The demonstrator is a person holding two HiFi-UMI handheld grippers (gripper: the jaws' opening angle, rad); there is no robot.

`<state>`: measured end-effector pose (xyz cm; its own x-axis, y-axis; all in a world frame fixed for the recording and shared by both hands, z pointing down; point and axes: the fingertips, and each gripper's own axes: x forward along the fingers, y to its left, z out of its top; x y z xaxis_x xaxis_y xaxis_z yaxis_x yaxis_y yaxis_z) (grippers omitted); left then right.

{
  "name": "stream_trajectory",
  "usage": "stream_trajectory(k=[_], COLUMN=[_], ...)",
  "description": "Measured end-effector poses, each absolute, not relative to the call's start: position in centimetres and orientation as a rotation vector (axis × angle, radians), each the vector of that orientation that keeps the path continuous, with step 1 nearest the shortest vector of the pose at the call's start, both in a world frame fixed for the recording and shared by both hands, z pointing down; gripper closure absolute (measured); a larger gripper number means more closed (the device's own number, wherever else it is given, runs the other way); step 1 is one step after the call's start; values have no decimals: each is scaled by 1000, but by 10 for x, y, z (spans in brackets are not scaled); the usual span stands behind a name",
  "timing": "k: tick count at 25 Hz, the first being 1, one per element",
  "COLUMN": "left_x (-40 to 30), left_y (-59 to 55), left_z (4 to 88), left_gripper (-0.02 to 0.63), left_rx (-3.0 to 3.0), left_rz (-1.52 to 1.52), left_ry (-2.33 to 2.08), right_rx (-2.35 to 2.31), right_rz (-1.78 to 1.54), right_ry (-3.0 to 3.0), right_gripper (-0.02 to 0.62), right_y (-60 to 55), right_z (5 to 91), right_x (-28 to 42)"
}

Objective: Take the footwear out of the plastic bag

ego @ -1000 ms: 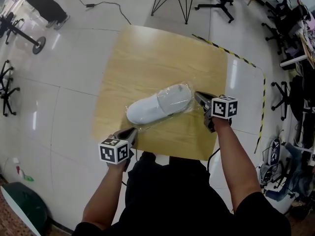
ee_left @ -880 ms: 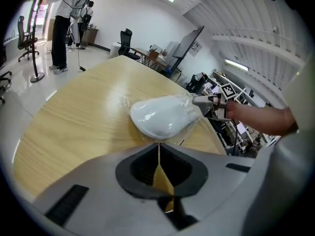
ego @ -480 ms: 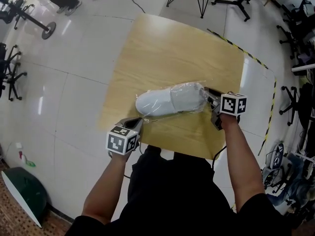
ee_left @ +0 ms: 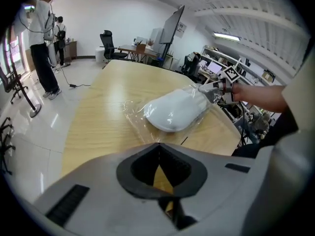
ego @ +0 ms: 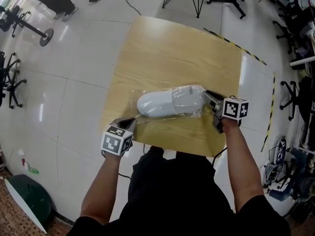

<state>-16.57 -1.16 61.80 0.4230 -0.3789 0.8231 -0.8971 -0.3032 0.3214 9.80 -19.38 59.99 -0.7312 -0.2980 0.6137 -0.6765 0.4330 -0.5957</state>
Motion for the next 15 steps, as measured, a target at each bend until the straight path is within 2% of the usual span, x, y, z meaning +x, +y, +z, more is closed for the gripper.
stream_trajectory(k=[11,15], left_x=[-206,-221], left_y=[-5,-14], left_z=[622,619], left_gripper=[600,598], left_rx=[1867,1847], left_rz=[976,936], left_ry=[-1147,-1197], right_rx=[847,771], right_rz=[1192,1074], right_ry=[-2266,-2256], right_gripper=[503,430], right_y=[-174,-140], right_z=[595,579], right_x=[104,97])
